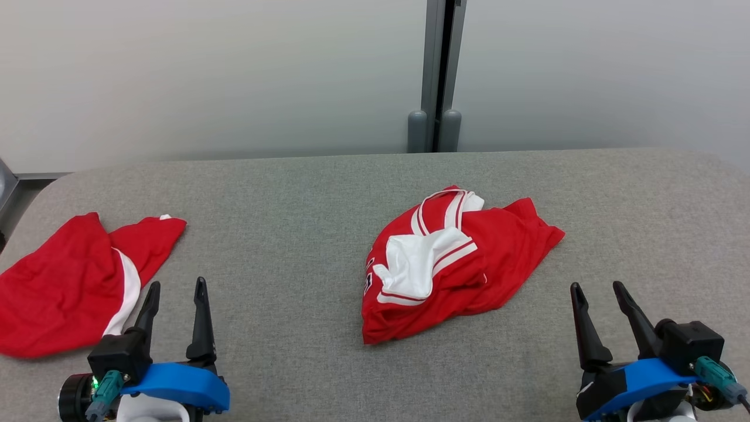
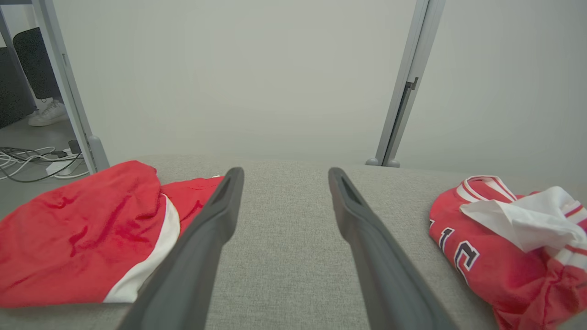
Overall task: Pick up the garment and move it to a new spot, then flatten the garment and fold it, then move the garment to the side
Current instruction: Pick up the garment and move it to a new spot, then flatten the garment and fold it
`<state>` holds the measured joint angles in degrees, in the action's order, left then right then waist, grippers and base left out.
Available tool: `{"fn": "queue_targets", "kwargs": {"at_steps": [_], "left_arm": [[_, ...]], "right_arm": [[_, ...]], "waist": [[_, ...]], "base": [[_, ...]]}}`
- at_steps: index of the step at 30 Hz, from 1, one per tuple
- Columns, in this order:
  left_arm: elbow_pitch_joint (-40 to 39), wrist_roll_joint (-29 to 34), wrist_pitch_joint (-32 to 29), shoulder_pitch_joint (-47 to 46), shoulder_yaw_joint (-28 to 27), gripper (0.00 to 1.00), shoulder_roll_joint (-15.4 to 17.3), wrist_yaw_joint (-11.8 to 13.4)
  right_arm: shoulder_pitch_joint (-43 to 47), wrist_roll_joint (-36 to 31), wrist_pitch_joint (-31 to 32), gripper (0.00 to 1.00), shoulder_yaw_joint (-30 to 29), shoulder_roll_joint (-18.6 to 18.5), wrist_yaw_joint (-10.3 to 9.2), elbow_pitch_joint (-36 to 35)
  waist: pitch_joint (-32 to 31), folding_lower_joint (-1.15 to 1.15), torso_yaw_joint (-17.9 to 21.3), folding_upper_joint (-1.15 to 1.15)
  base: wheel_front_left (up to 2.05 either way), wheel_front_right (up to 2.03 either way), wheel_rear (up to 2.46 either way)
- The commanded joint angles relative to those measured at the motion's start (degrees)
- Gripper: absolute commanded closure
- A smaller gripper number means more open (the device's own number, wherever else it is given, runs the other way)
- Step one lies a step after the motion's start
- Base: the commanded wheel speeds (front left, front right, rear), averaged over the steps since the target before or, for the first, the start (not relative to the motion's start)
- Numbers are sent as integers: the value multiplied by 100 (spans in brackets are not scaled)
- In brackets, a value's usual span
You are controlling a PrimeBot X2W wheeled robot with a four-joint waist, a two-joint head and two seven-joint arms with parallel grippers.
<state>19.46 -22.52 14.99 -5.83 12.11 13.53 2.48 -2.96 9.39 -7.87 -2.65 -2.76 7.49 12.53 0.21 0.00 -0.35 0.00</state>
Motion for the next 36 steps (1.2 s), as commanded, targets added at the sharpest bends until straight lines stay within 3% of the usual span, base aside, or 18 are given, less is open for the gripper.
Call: {"fn": "queue_targets", "kwargs": {"at_steps": [1, 11, 15, 21, 29, 30, 32, 36], "left_arm": [[-53, 62, 27, 23, -25, 0, -17, -35], [-29, 179, 28, -42, -76, 0, -128, -180], [-13, 175, 28, -151, -68, 0, -153, -237], [-65, 182, 28, -366, -46, 0, -204, -305], [-116, 271, 28, -677, 45, 0, -341, -400], [-113, 281, 28, -707, 41, 0, -354, -411], [-107, 300, 28, -755, 24, 0, -377, -438], [-48, 314, 28, -670, -39, 0, -417, -456]], "right_arm": [[93, 19, 7, 0, 1, -23, 1, 3], [-98, 128, 43, 0, 86, -23, 1, 10], [-527, 408, 248, 0, 421, -17, 1, 87], [-1748, 635, 988, 0, 917, -20, 1, 885], [-2533, 469, 1591, 0, 1160, -25, 1, 2035], [-2592, 451, 1603, 18, 1178, -24, 1, 2147], [-2689, 444, 1569, 100, 1242, -21, 1, 2308], [-2830, 563, 1346, 100, 1576, -33, 1, 2311]], "waist": [[12, 0, -13, 0], [111, 0, -92, 0], [284, 0, -104, 0], [664, 0, -212, 0], [1003, 0, -526, 0], [1020, 0, -550, 0], [1033, 0, -578, 0], [900, 0, -576, 0]], "base": [[0, 0, 0], [0, 0, 0], [0, 0, 0], [0, 0, 0], [0, 0, 0], [0, 0, 0], [0, 0, 0], [0, 0, 0]]}}
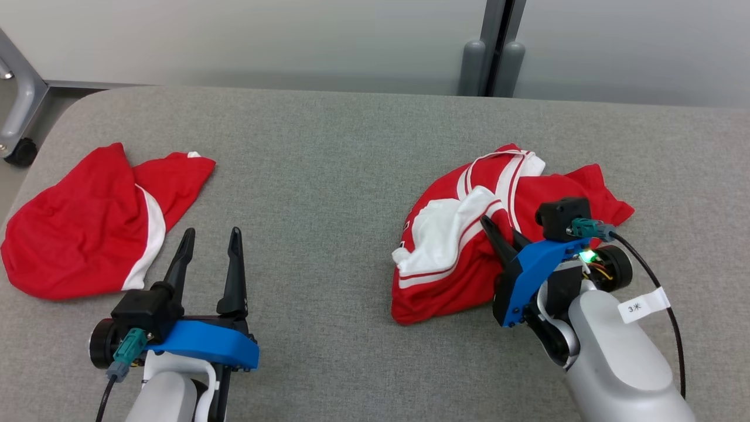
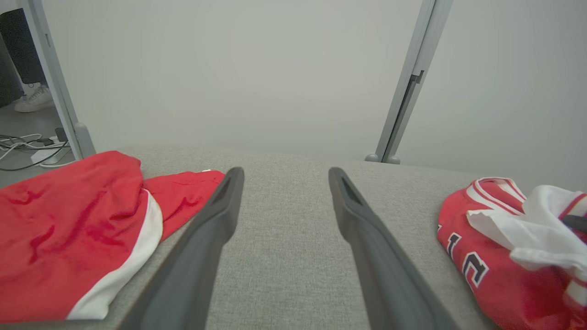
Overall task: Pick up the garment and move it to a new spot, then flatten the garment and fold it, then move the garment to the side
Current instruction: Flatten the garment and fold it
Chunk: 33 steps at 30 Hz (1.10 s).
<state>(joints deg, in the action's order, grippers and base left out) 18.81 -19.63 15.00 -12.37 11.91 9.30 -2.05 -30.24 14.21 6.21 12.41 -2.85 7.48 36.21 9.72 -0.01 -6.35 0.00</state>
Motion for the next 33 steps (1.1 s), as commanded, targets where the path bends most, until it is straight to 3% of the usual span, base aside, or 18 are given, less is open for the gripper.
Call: {"fn": "queue_targets", "kwargs": {"at_steps": [1, 10, 18, 23, 33], "left_arm": [[17, 25, 27, -16, -19, 0, 6, -3], [-90, 23, 27, 158, -183, 0, -104, -19], [-182, 64, 23, 286, -309, 0, -152, -27], [-273, 118, 22, 348, -316, 0, -178, -45], [-293, 196, 22, 126, -236, 0, -267, -152]], "right_arm": [[-102, 80, -62, 100, 70, -24, 3, -56], [-1365, 635, -393, 100, 1293, -45, 3, -1286], [-2609, 1143, -1024, 100, 1667, -8, 2, -1723], [-2845, 1049, -1341, 100, 1399, -69, 2, -1567], [-1194, 841, -1271, 100, -155, -936, 2, -195]], "waist": [[-51, 1, 24, 0], [-354, 1, 163, 0], [-521, 1, 258, 0], [-570, 1, 298, 0], [-177, 1, 262, 0]], "base": [[0, 0, 0], [0, 0, 0], [0, 0, 0], [0, 0, 0], [0, 0, 0]]}}
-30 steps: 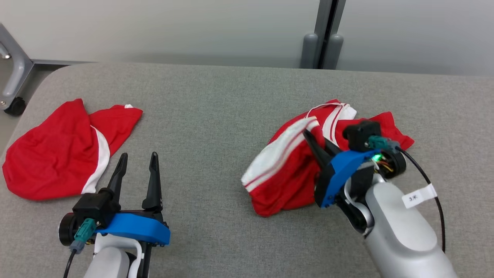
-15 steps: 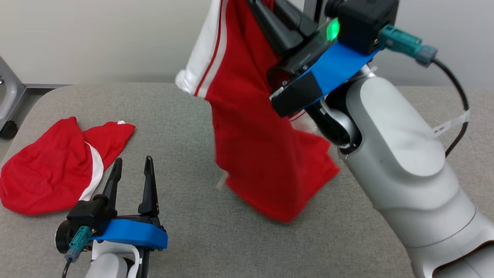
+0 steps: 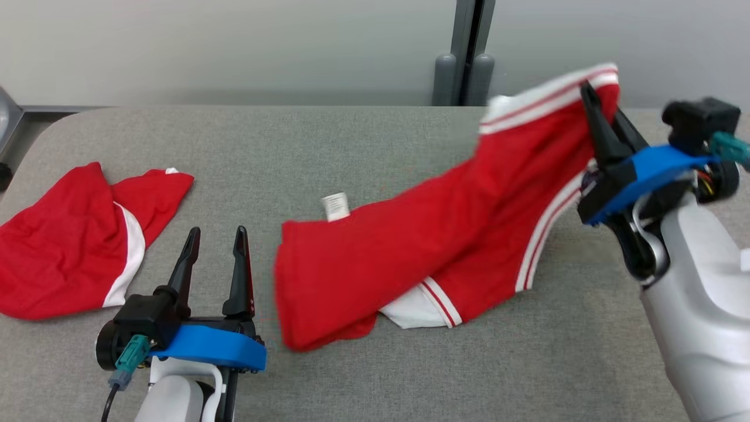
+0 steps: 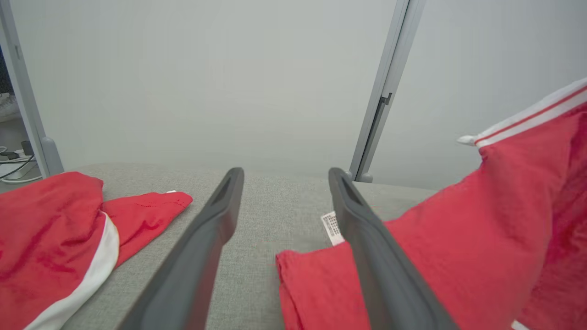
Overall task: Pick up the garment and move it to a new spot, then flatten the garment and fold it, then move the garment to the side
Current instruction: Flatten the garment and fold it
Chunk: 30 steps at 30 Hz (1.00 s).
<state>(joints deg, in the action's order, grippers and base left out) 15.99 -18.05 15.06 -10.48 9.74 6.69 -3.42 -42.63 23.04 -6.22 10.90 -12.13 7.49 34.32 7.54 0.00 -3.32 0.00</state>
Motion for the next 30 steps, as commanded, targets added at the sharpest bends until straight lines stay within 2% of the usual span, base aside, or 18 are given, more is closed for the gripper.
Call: {"fn": "queue_targets", "kwargs": {"at_steps": [1, 5, 12, 18, 24, 25, 26, 30], "left_arm": [[-6, 49, 17, -82, -17, 0, -8, -22], [3, 69, 17, -140, -79, 0, 45, -41], [25, 96, 17, -181, -95, 0, 24, -51], [-23, 150, 17, -354, 8, 0, -35, -117], [-32, 197, 17, -593, 161, 0, -134, -196], [-30, 205, 17, -617, 171, 0, -154, -202], [-30, 203, 17, -642, 184, 0, -172, -209], [17, 230, 17, -661, 191, 0, -216, -229]], "right_arm": [[200, -44, -41, 100, -178, -56, 1, 138], [811, -168, -115, 100, -765, -109, 1, 493], [1019, -304, 15, 100, -985, 10, 1, 586], [100, -496, 149, 100, -885, -103, 1, 556], [-985, -429, 131, 100, -1152, -77, 1, 1107], [-1101, -380, 122, 19, -1180, -21, 1, 1238], [-1171, -311, 201, 0, -1209, 40, 1, 1412], [-1141, -250, 590, 0, -982, 129, 1, 1978]], "waist": [[85, 0, -52, 0], [200, 0, 7, 0], [220, 0, 118, 0], [414, 0, -50, 0], [719, 0, -463, 0], [762, 0, -510, 0], [795, 0, -542, 0], [784, 0, -586, 0]], "base": [[0, 0, 0], [0, 0, 0], [0, 0, 0], [0, 0, 0], [0, 0, 0], [0, 0, 0], [0, 0, 0], [0, 0, 0]]}}
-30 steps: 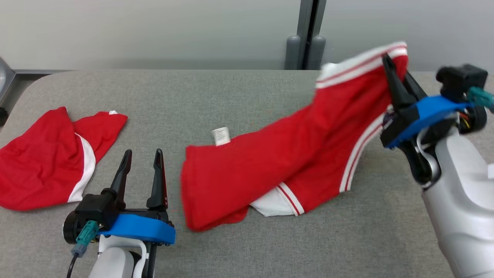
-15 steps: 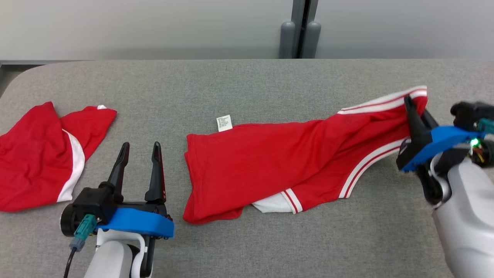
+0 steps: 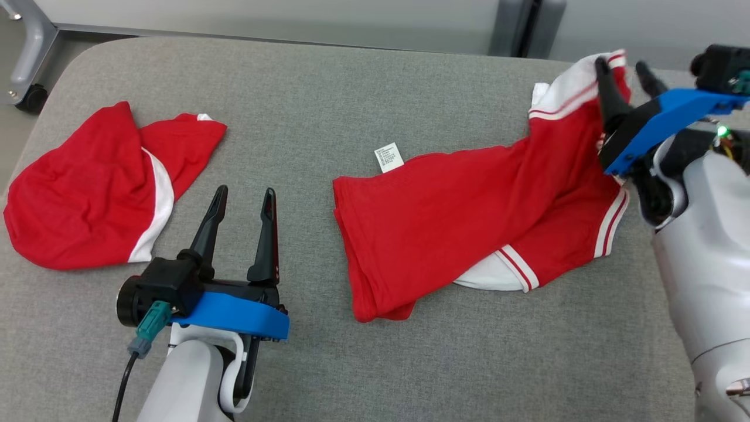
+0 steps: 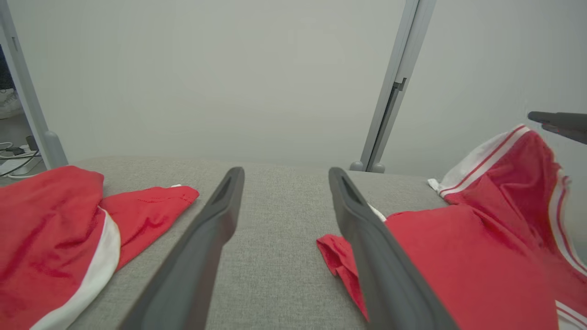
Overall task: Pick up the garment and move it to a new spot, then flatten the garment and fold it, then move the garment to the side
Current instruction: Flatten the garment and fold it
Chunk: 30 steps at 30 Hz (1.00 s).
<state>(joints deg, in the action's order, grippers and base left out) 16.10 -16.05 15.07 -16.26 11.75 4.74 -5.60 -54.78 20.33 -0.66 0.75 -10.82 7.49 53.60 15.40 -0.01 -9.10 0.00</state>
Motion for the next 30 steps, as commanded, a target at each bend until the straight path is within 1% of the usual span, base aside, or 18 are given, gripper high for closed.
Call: {"fn": "queue_targets", "kwargs": {"at_steps": [1, 3, 6, 10, 13, 14, 17, 21, 25, 30], "left_arm": [[22, 40, 16, -62, -19, 0, -29, -17], [63, 55, 16, 13, -43, 0, -36, -22], [100, 52, 16, 131, -116, 0, -16, -17], [83, 66, 16, 286, -232, 0, 29, 7], [61, 78, 16, 399, -295, 0, 57, 26], [61, 78, 16, 399, -295, 0, 57, 26], [51, 66, 16, 450, -308, 0, 54, 21], [47, 45, 16, 480, -285, 0, 26, 0], [17, 35, 16, 418, -264, 0, 0, -19], [74, 57, 16, 275, -195, 0, -17, -44]], "right_arm": [[152, 48, 129, 0, 98, -5, 1, 140], [333, 30, 195, 0, 271, -8, 1, 220], [728, 20, 265, 0, 549, 60, 1, 130], [1395, 9, 400, 0, 897, 114, 1, -301], [1990, -106, 528, 0, 942, 137, 1, -739], [1990, -106, 528, 0, 942, 137, 1, -739], [2544, -324, 743, 0, 737, 242, 1, -1166], [3062, -529, 1102, 0, 294, 494, 1, -1654], [3152, -791, 1376, 0, -65, 674, 1, -2004], [2974, -1156, 1737, 0, -467, 786, 1, -2050]], "waist": [[-37, 1, 6, 0], [-135, 1, 58, 0], [-300, 1, 193, 0], [-506, 1, 425, 0], [-613, 1, 553, 0], [-613, 1, 553, 0], [-652, 1, 624, 0], [-627, 1, 629, 0], [-529, 1, 543, 0], [-420, 1, 369, 0]], "base": [[0, 0, 0], [0, 0, 0], [0, 0, 0], [0, 0, 0], [0, 0, 0], [0, 0, 0], [0, 0, 0], [0, 0, 0], [0, 0, 0], [0, 0, 0]]}}
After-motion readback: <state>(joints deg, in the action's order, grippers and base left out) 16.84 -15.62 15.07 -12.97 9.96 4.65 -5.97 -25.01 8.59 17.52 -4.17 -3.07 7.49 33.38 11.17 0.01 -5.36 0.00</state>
